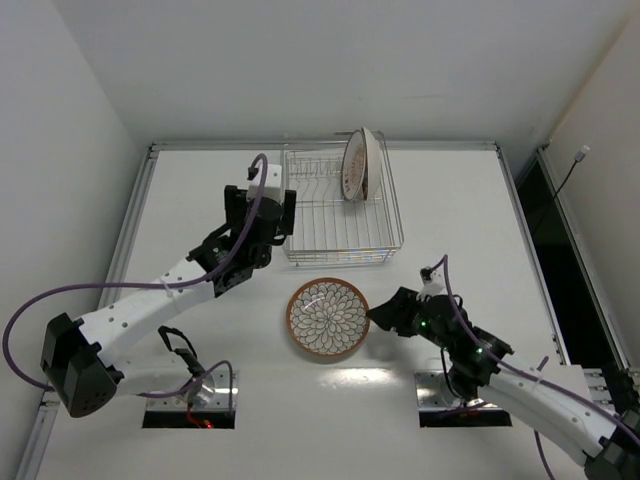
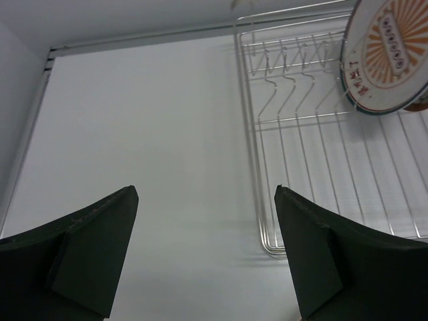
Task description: Load the plates into the dish rack
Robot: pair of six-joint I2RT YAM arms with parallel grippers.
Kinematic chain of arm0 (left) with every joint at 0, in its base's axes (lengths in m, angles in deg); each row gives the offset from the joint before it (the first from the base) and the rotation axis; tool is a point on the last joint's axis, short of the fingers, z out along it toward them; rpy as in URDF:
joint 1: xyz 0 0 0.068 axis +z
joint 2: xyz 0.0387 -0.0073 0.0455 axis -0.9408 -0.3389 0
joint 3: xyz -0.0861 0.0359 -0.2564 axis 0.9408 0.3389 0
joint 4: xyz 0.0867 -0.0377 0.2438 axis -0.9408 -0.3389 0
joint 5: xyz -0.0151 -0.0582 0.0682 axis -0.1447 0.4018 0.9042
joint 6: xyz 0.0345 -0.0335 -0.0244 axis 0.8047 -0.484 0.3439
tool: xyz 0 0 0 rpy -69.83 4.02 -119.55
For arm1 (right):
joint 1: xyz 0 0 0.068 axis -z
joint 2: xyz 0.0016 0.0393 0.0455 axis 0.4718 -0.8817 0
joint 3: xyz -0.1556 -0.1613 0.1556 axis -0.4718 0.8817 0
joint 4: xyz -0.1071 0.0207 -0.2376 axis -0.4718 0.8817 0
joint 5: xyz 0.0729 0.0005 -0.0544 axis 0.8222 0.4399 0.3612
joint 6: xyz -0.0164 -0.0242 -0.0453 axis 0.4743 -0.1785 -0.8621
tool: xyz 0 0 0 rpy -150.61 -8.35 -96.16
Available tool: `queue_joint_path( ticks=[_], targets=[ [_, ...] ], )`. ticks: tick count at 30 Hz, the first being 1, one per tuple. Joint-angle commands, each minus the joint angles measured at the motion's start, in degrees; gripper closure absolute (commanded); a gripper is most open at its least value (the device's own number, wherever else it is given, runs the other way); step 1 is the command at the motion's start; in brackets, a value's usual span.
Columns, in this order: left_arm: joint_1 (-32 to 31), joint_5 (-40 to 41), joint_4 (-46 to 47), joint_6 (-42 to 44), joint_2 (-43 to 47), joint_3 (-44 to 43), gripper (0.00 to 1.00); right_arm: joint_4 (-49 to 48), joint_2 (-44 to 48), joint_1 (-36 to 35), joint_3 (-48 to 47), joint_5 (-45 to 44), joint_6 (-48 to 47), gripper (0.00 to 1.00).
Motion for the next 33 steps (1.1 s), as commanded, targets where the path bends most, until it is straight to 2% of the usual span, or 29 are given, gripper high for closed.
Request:
queue_joint_path(
  ticks=[1, 7, 9, 20, 26, 27, 31, 33],
  targets=[
    [-0.36, 8.52, 4.52, 0.18, 1.10, -0.96, 0.18, -4.23, -1.81, -0.35, -0.65, -1.08, 1.35, 0.45],
    [-0.36, 13.54, 3.29, -1.05, 1.62, -0.96, 0.15, -5.82, -19.13, -0.88, -4.07, 0.24, 1.35, 0.43],
    [-0.36, 13.55, 3.29, -2.10, 2.33, -0.35, 0.11, -7.57, -21.78, -1.49, -4.60, 0.77, 1.35, 0.41],
    [-0.36, 12.32, 1.01, -4.13, 1.63, -2.01, 0.11, -17.94, -32.94, -2.55, -5.83, 3.13, 1.26, 0.41],
    [-0.36, 12.32, -0.13, -4.66, 2.15, -2.01, 0.10, -21.11, -42.25, -2.55, -10.22, 5.69, 0.74, 0.50],
    [-0.36, 12.32, -0.13, -4.66, 2.16, -2.01, 0.10, -21.12, -43.22, -2.55, -10.84, 6.47, 0.74, 0.52],
    [-0.36, 12.32, -0.13, -4.66, 2.68, -2.01, 0.10, -24.19, -45.34, -2.55, -10.14, 7.62, 0.74, 0.85],
    [-0.36, 12.32, -0.13, -4.66, 3.21, -2.01, 0.10, -24.19, -45.34, -1.84, -10.14, 8.14, 0.74, 0.93]
  ],
)
